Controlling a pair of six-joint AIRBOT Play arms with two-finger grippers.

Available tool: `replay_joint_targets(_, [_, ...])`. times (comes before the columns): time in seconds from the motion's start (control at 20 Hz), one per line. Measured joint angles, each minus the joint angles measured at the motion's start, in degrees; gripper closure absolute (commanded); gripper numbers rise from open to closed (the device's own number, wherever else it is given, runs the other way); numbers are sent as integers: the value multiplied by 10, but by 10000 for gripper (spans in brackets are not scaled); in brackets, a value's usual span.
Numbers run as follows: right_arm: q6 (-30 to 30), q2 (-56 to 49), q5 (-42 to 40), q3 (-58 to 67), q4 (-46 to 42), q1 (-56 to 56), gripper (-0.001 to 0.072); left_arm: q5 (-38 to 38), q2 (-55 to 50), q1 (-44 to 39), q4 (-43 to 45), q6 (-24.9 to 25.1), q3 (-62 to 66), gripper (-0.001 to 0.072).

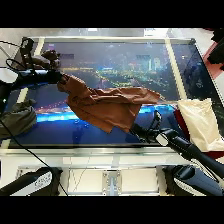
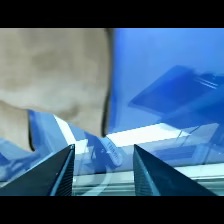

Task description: Fold the shirts.

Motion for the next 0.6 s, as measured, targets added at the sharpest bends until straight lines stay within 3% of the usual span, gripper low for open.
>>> replay_joint_targets(0.15, [11, -7, -16, -9, 14, 0, 308, 0, 0, 0, 0, 0, 0, 694])
replay_joint_targets(0.25, [15, -14, -27, -11, 21, 0, 348, 0, 0, 0, 0, 0, 0, 694])
replay_joint_targets(0.6, [16, -33, -63, -14, 50, 0, 348, 2, 0, 0, -1, 0, 0, 694])
